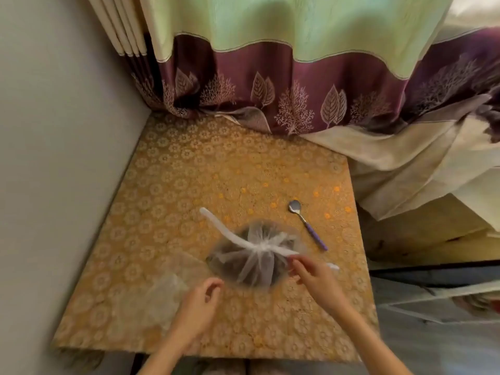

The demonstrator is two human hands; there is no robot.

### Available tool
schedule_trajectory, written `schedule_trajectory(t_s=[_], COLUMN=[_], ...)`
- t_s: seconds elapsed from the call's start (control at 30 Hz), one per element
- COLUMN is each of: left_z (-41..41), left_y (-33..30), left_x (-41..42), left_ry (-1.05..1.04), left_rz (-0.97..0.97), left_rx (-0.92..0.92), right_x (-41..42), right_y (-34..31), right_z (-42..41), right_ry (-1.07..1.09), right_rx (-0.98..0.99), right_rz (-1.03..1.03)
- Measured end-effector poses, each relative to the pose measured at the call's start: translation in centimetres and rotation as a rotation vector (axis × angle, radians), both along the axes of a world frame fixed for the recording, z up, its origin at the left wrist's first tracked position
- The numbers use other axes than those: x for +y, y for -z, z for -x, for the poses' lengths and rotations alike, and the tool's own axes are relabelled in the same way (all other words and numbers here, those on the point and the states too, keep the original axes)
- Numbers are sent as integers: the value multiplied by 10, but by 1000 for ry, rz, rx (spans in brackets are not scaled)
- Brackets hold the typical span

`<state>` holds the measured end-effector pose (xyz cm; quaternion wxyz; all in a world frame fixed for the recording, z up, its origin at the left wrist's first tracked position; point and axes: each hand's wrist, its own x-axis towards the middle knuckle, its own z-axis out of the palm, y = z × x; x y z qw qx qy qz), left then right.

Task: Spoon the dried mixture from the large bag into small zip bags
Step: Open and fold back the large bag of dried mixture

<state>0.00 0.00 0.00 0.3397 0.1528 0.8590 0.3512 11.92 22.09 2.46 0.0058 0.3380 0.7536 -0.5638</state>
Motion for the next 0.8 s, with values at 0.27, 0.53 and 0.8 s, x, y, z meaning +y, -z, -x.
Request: schedule_trajectory(t_s=[0.27,0.53,0.8], left_z=[16,19,73], left_y=[17,71,26], left_x=[92,103,114], left_ry=[238,270,151], left_rz=[-63,146,-214], left_rx=[519,607,582], right_x=[37,47,60], right_y=[38,73,28], right_z=[80,90,121], right_ry=[-726,-740,-426], right_rx=[-157,-73,161], right_rz=[-736,-861,-432])
